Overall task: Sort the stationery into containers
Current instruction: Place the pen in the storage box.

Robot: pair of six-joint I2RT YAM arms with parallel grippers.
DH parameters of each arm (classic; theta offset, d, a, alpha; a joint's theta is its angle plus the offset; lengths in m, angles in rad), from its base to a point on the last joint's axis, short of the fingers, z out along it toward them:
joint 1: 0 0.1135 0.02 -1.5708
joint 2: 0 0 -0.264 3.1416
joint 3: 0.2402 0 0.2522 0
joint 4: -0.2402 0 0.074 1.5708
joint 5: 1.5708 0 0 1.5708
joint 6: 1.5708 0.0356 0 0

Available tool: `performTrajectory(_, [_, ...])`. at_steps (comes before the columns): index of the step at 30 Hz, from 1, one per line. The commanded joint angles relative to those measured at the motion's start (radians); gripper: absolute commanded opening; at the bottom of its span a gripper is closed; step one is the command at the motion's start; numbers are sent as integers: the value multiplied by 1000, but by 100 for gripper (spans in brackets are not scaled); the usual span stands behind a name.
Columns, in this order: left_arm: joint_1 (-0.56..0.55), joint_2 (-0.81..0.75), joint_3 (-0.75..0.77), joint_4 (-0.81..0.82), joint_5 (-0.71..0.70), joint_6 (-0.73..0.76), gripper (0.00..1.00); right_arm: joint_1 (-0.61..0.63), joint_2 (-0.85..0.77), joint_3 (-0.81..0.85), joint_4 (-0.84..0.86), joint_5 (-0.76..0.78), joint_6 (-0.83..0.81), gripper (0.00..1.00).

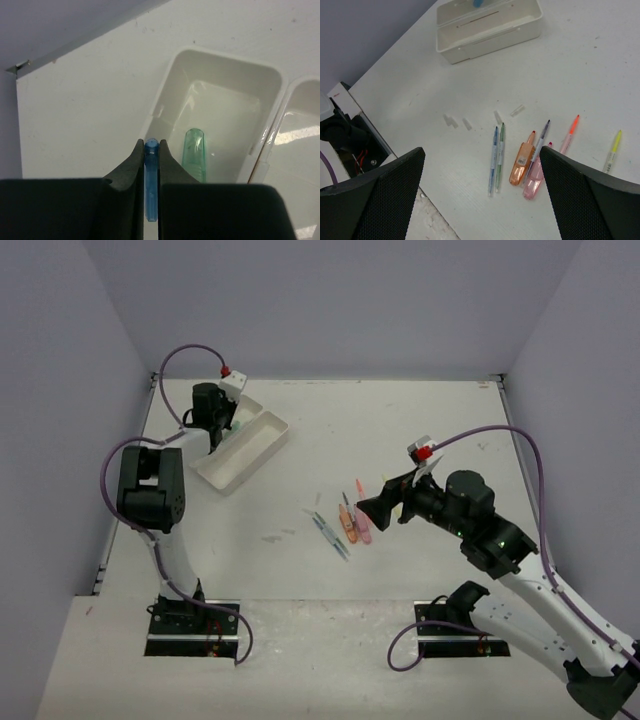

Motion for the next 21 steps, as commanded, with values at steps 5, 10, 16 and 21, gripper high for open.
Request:
performTrajectory(5, [6,-24,-26,88,28,-37,58,0,49,9,27,-24,14,99])
performTrajectory(10, [5,-202,31,23,51,-165,86,0,196,62,-22,-8,6,99])
performTrajectory(16, [5,-465,169,-371,19,-624,100,142,492,129,-75,253,65,97])
performTrajectory(21, [6,-745,-19,-527,92,-849,100,220,659,175,-90,344,142,80])
